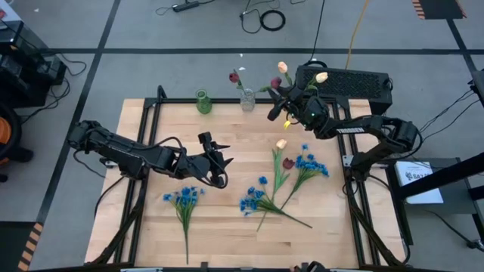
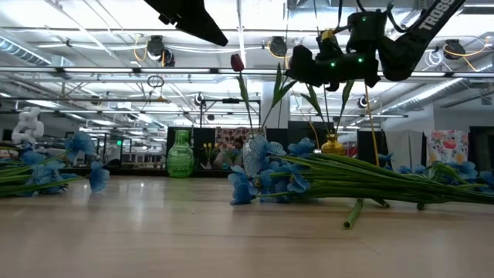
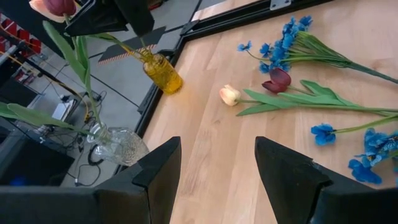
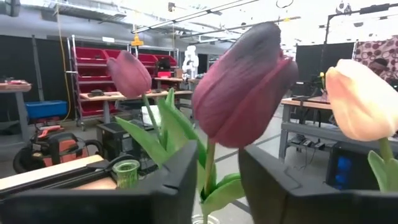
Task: Sort flowers into vase by color
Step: Put the left red tulip into the transparent vase, then put the center blue flowers into the green flower vase
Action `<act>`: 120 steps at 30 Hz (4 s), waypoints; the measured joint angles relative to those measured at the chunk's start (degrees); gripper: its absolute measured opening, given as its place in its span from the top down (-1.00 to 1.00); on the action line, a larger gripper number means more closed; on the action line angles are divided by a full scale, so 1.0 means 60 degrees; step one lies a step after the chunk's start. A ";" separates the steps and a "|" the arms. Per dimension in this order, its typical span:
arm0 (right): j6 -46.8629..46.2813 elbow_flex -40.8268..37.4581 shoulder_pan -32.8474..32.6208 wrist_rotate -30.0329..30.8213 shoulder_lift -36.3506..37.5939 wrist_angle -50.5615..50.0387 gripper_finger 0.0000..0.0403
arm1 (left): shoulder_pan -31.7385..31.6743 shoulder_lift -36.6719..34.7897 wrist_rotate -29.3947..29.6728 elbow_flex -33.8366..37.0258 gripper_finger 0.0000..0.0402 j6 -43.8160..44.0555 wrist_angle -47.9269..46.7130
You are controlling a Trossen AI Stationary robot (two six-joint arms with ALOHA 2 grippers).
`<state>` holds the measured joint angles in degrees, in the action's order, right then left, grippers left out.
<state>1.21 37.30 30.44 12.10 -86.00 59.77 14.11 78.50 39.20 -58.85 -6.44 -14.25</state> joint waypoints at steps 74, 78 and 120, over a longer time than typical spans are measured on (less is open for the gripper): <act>-0.0823 0.2248 -0.0921 -0.0559 0.3189 -1.1383 0.09 | 0.0000 0.0004 -0.0076 0.0000 -0.05 0.0004 -0.0070; -0.1561 0.2248 -0.1816 -0.0576 0.3889 -1.3072 0.13 | 0.0000 0.0004 -0.0076 0.0000 -0.05 0.0004 -0.0015; -0.7631 0.0973 -1.0067 0.0742 0.1024 -1.3615 -0.25 | 0.1111 0.0007 -0.3025 0.0000 -0.05 0.4029 -0.1528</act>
<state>-44.57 43.13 -29.97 16.55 -79.85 -21.92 20.78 78.54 21.05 -58.85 17.74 -23.42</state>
